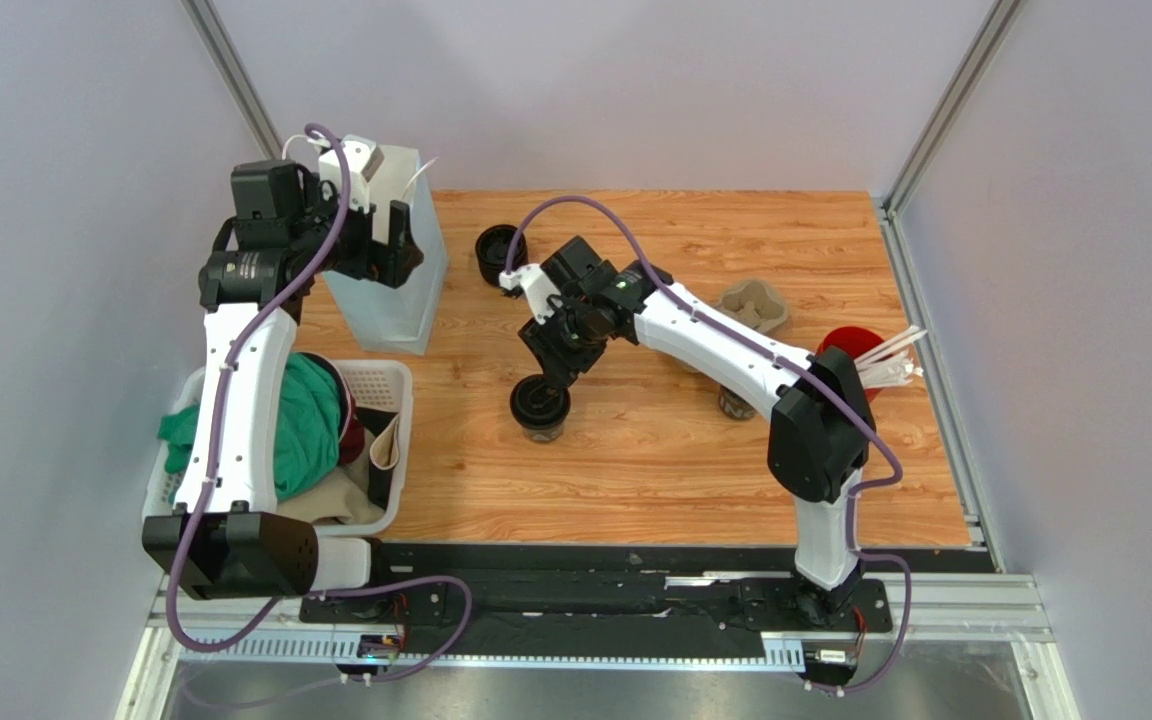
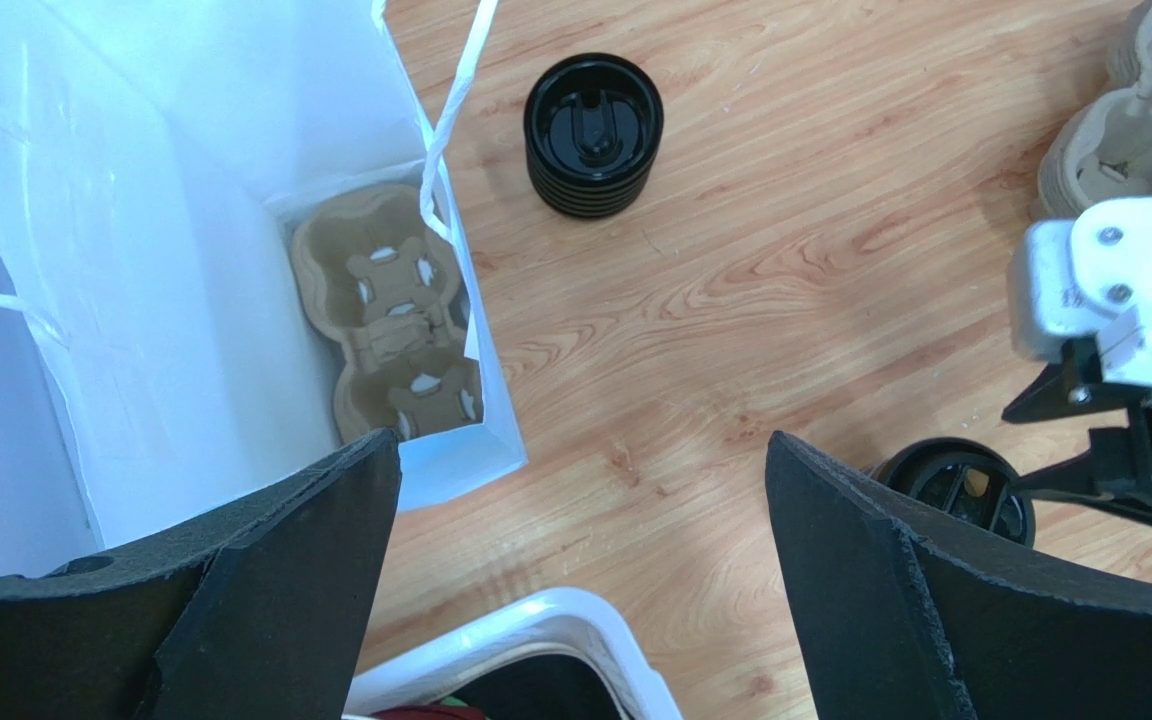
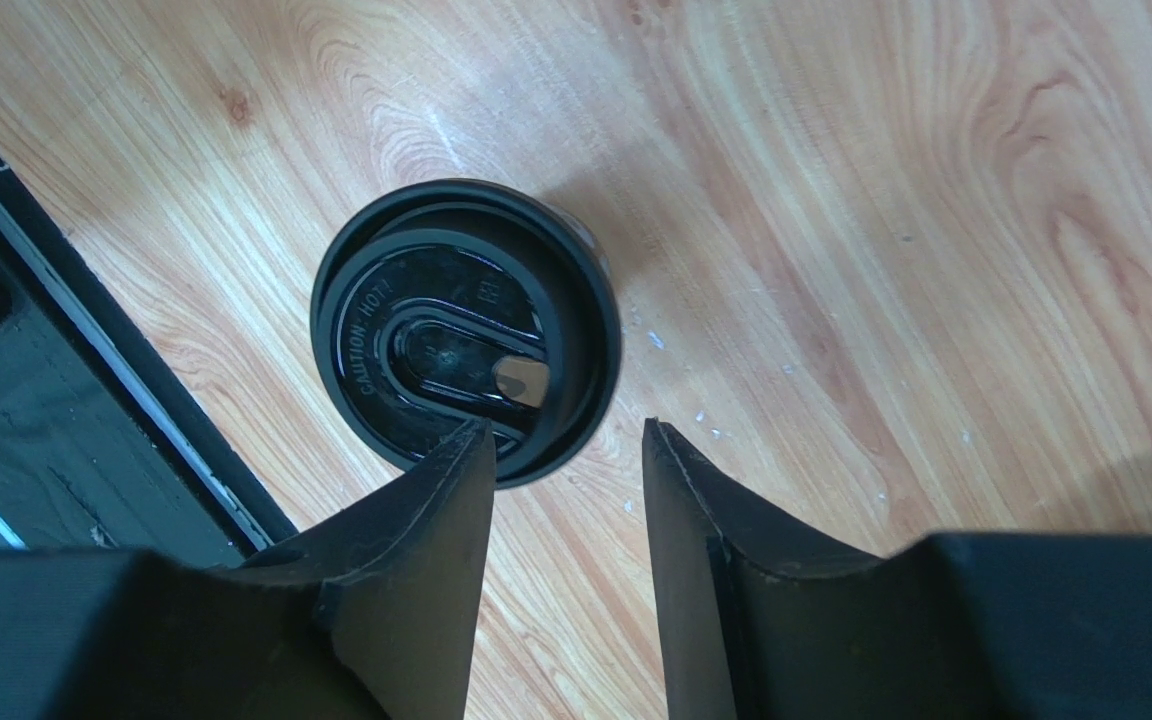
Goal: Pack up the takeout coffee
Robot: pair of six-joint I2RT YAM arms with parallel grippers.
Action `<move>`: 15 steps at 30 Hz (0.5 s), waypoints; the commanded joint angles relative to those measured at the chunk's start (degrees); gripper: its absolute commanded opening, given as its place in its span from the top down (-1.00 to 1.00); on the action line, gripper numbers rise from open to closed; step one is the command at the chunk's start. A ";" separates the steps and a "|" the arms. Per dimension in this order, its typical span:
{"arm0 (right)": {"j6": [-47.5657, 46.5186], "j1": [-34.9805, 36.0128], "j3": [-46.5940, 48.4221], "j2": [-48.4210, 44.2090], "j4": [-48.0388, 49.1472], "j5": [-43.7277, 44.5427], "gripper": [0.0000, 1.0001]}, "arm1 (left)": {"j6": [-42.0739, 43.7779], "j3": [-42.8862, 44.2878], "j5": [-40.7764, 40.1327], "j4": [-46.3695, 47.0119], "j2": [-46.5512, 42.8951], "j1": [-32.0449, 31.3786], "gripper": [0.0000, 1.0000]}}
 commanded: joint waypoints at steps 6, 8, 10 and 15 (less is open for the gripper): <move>0.09 2.64 0.17 2.73 1.44 5.34 0.20 | -1.47 -1.60 -0.32 2.74 -2.13 0.33 -0.98; -0.17 2.82 0.17 2.99 1.35 6.04 0.24 | -1.47 -1.78 -0.15 2.92 -2.48 0.33 -0.98; -0.26 3.08 0.43 3.17 1.26 6.57 0.34 | -1.39 -2.04 -0.14 3.10 -2.48 0.33 -0.98; -0.96 3.96 0.69 3.34 1.09 7.98 0.63 | -1.74 -2.31 0.38 3.54 -2.05 0.42 -0.98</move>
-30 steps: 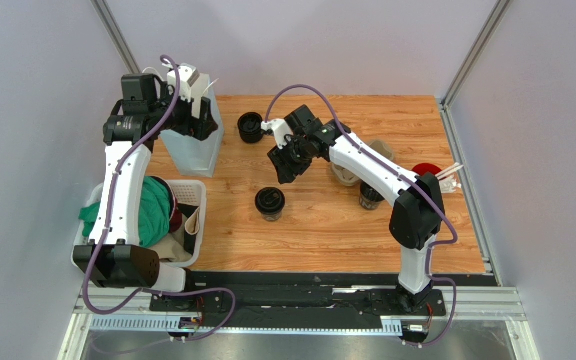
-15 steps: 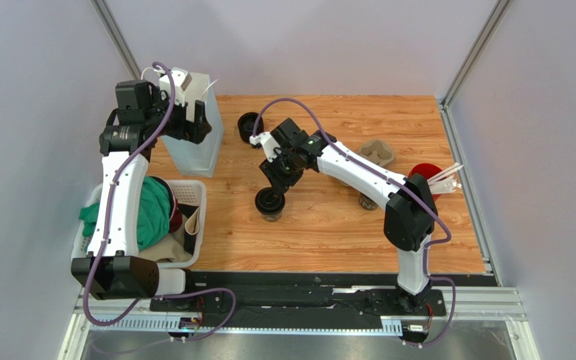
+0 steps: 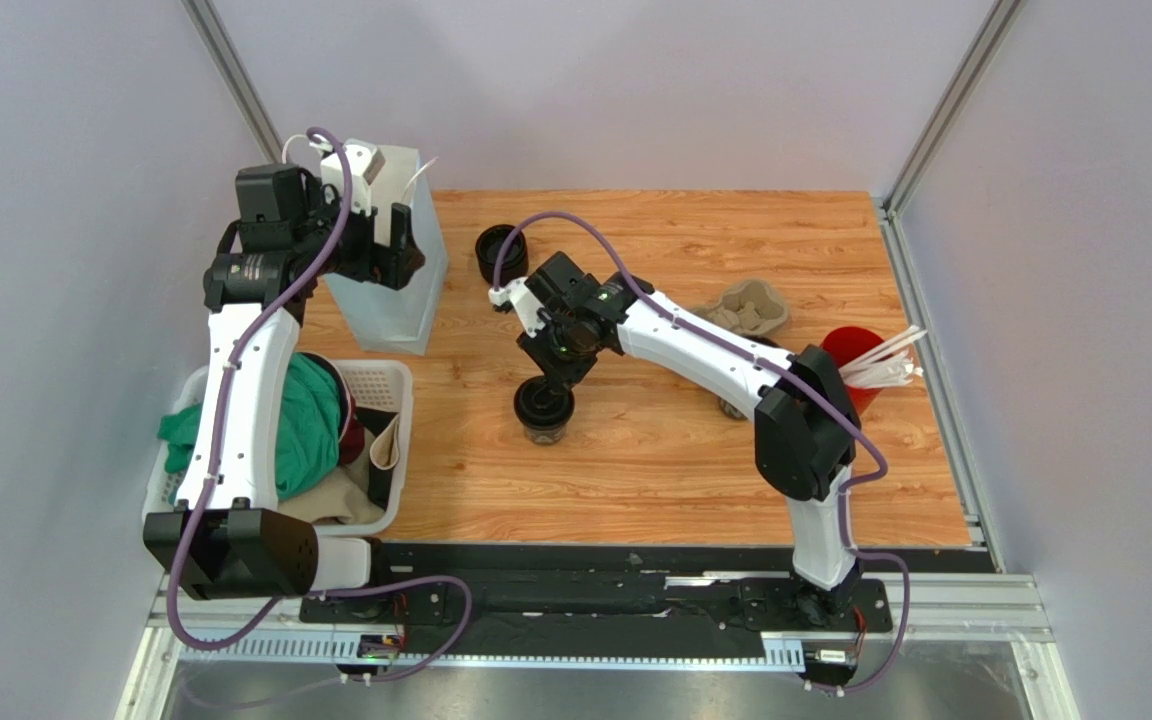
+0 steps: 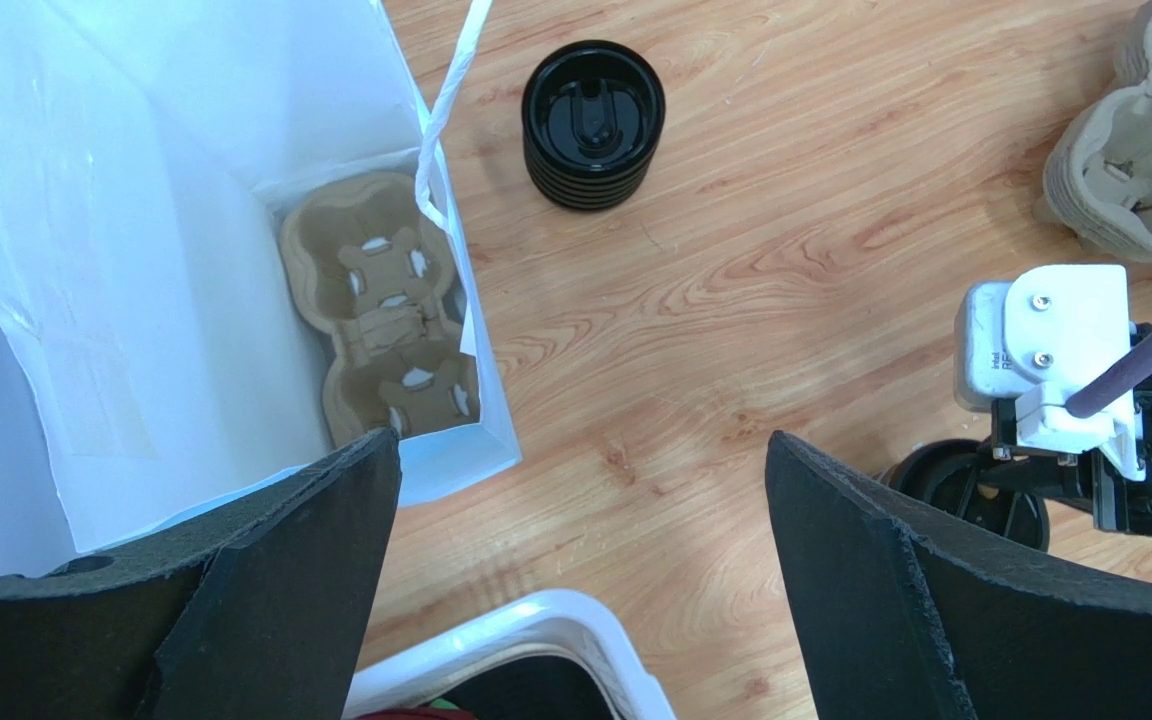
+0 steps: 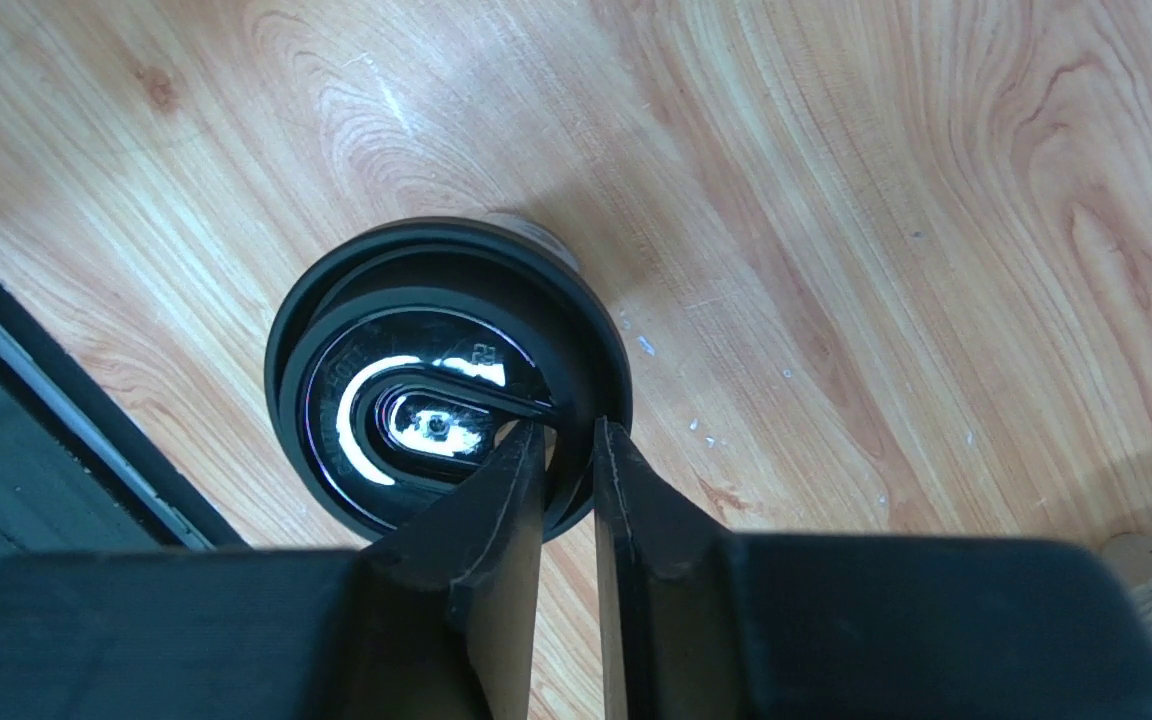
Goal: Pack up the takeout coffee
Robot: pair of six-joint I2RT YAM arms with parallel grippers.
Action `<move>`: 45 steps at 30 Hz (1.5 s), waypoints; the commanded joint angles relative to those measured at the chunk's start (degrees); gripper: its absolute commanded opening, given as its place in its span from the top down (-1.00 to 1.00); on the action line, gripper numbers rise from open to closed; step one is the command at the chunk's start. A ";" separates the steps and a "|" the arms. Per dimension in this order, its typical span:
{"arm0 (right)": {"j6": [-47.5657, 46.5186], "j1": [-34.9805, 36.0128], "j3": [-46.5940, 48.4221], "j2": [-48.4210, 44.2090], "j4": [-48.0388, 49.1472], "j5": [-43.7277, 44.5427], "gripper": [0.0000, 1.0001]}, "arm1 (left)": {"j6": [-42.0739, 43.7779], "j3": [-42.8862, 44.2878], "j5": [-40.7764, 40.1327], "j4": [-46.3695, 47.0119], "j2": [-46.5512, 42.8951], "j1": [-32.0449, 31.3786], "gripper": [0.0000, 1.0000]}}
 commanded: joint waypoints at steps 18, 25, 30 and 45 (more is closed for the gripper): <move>-7.51 -5.04 8.60 -10.80 -6.86 1.18 1.00 | 3.39 12.70 0.64 -0.43 6.87 0.14 -0.98; -10.68 -11.99 7.99 -19.32 -10.11 -3.92 1.00 | 8.58 14.73 0.29 -1.40 12.32 -1.01 -0.98; -11.03 -17.43 8.17 -24.43 -10.83 -7.26 1.00 | 9.46 15.52 0.56 -2.10 16.10 -1.18 -0.98; -11.21 -19.03 2.01 -30.76 -8.54 -9.98 0.94 | 11.57 15.18 -1.99 -0.44 20.32 -2.59 0.34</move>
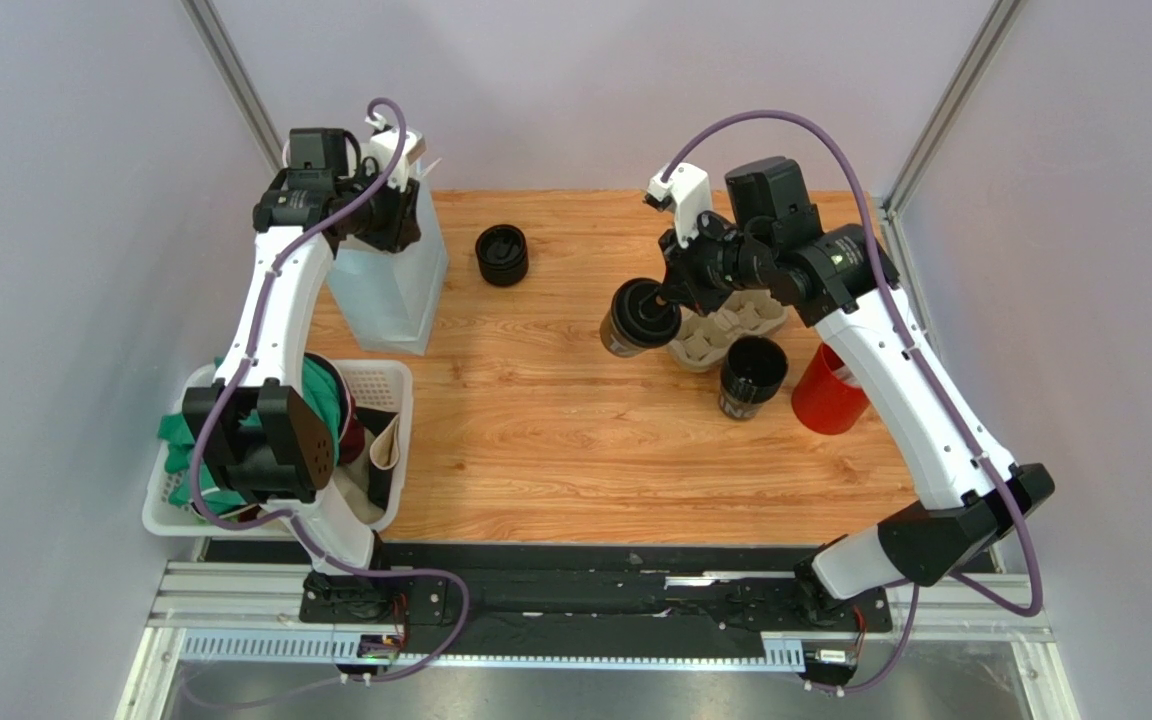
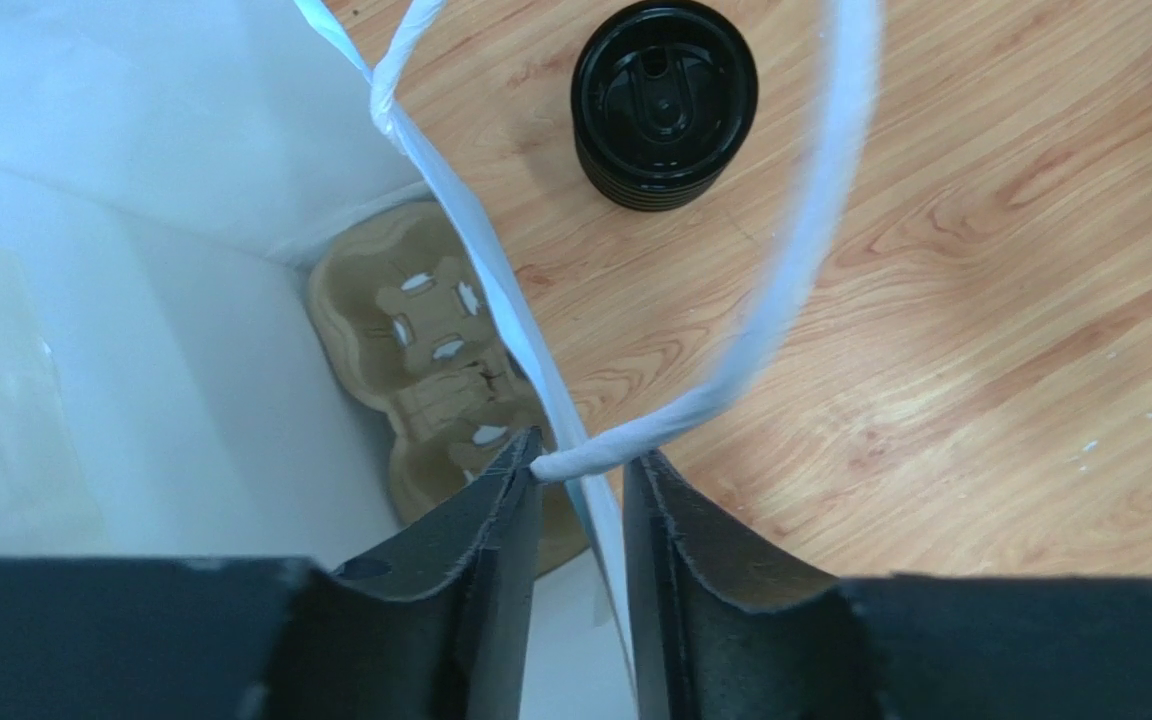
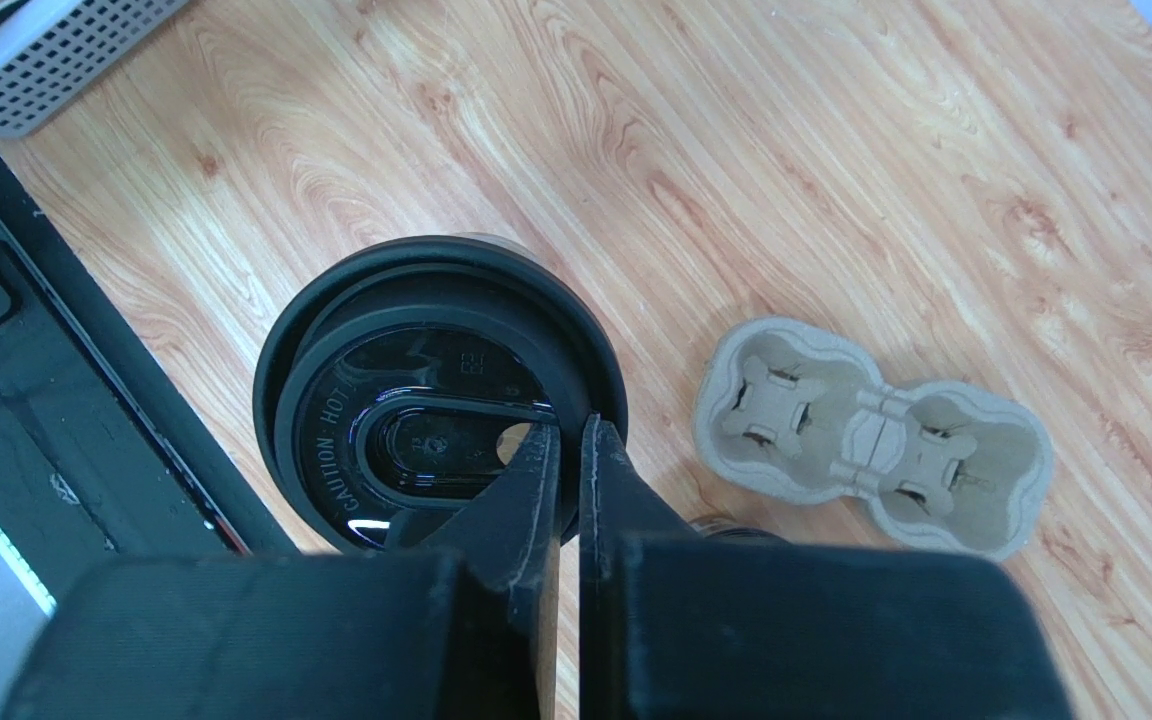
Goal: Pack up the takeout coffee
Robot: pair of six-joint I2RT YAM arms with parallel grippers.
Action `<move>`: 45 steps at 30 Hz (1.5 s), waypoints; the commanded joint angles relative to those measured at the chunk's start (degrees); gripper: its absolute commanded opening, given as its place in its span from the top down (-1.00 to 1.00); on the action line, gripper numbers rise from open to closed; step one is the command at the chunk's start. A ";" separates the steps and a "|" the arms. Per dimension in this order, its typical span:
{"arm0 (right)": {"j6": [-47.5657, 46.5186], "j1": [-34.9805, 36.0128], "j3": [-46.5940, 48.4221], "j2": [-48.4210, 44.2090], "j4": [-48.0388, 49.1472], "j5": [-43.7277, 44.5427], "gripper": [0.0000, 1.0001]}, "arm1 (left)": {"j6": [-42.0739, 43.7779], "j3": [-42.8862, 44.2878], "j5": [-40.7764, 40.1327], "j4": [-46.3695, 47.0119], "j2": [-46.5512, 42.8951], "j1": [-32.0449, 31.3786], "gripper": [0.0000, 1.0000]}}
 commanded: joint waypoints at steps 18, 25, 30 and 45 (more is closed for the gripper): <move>-0.67 -1.42 -2.74 -2.07 3.76 0.29 0.93 | 3.83 -9.03 3.18 0.70 -13.52 -5.72 0.97; -0.50 -1.59 -3.00 -2.07 3.93 0.21 0.93 | 3.56 -13.16 3.36 -0.44 -17.75 -6.69 1.00; -0.14 -2.03 -2.92 -2.33 4.63 1.70 0.94 | 5.14 -14.92 6.87 -2.28 -20.39 -7.48 1.00; 1.35 -10.82 5.43 0.56 4.81 4.69 0.98 | 4.10 -17.21 9.78 -2.38 -22.68 -19.43 1.00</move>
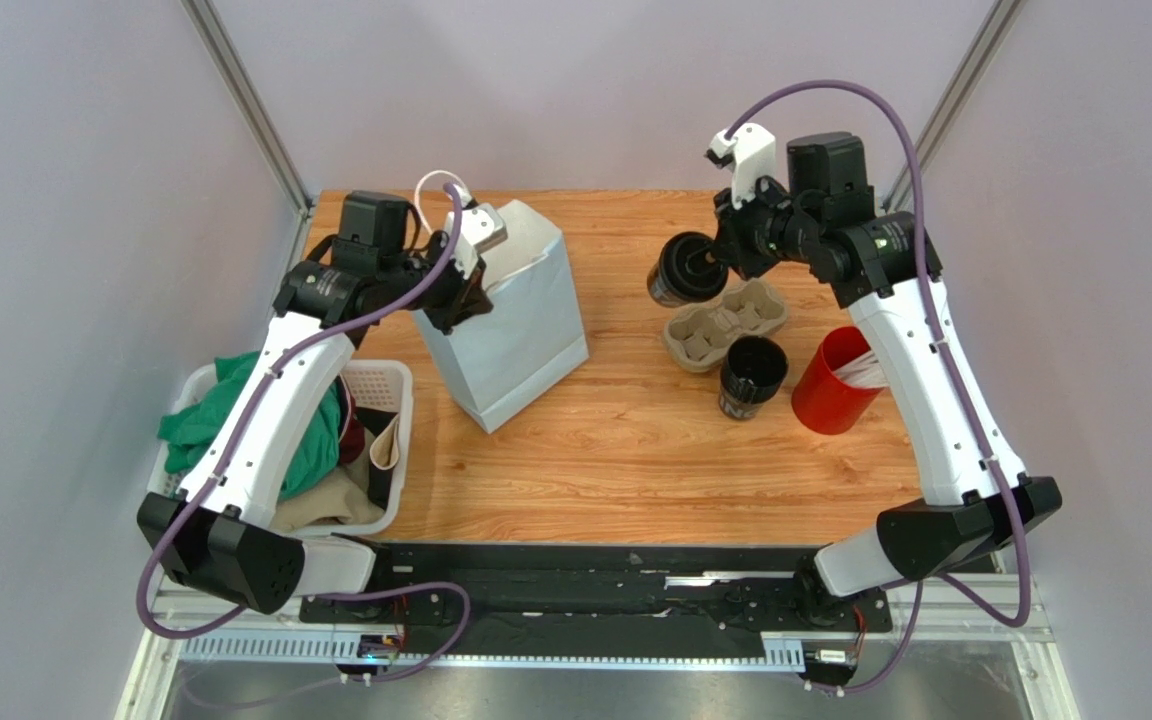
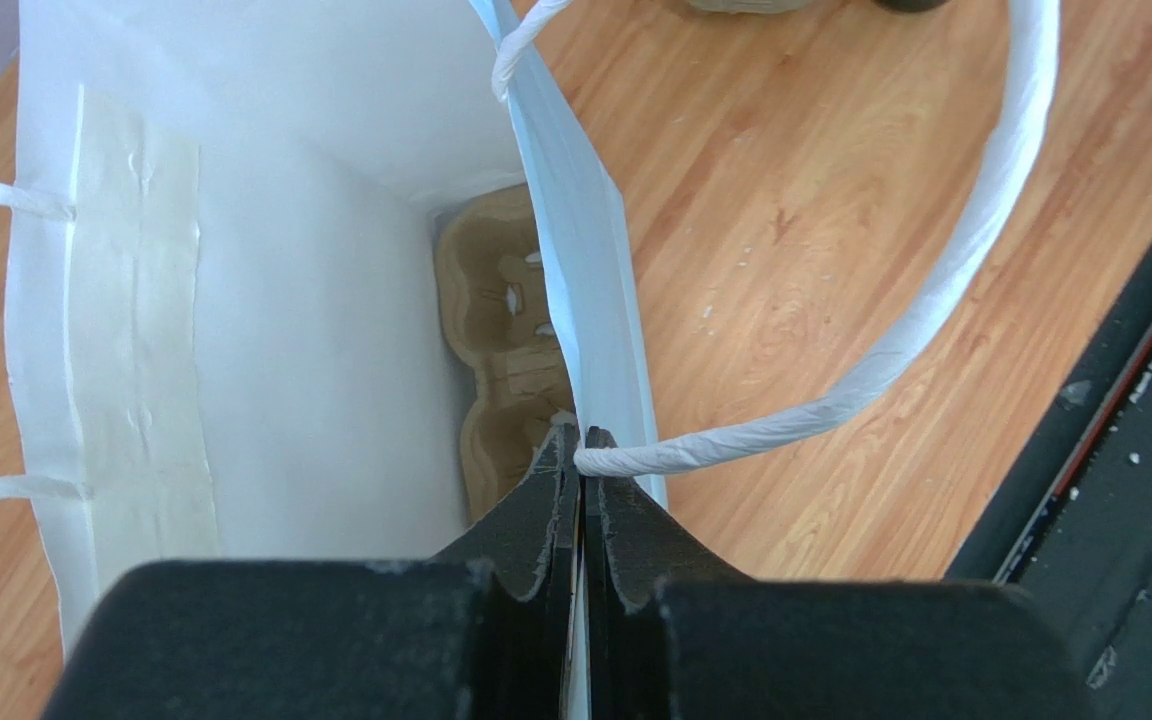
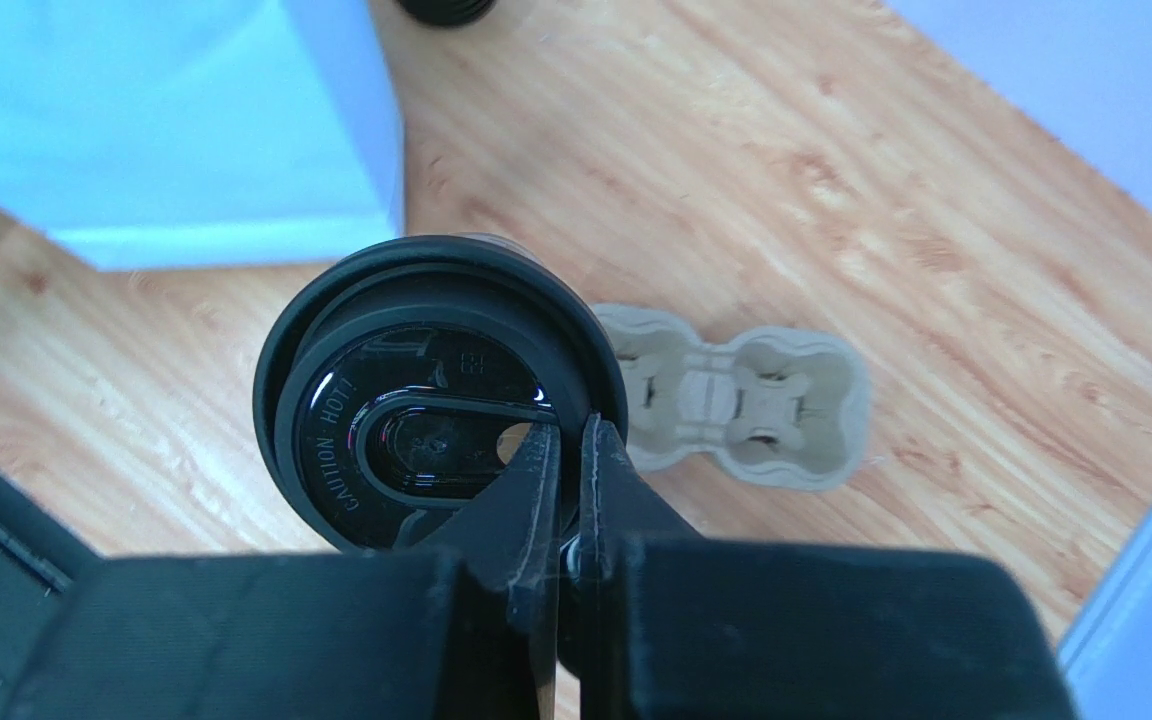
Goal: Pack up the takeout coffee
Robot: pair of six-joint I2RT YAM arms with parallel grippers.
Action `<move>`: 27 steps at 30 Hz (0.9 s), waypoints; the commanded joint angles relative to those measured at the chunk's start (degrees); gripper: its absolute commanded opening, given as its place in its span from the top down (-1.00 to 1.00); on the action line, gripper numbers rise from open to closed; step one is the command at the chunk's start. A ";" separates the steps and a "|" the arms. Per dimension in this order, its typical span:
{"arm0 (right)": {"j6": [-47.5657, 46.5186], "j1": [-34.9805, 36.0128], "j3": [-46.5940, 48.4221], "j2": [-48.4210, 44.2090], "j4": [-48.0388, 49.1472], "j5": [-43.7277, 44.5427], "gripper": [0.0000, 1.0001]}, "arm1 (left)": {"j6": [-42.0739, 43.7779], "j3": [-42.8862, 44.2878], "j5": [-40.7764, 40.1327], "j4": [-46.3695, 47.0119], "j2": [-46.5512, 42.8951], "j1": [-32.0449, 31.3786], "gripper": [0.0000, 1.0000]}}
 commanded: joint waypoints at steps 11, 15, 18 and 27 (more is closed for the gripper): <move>4.07 -1.25 14.19 4.23 2.69 5.69 0.98 | -5.89 4.64 -2.13 3.73 3.88 -11.54 1.00; 6.70 -1.25 16.93 5.46 3.30 6.13 0.98 | -7.75 6.84 -3.27 4.79 6.60 -14.17 1.00; 8.29 -1.16 18.42 6.17 3.83 5.61 0.97 | -8.80 7.89 -3.71 4.96 8.18 -15.76 0.91; 12.95 -0.90 22.64 9.15 4.36 1.22 0.95 | -12.32 14.39 -1.16 5.93 8.72 -16.82 0.03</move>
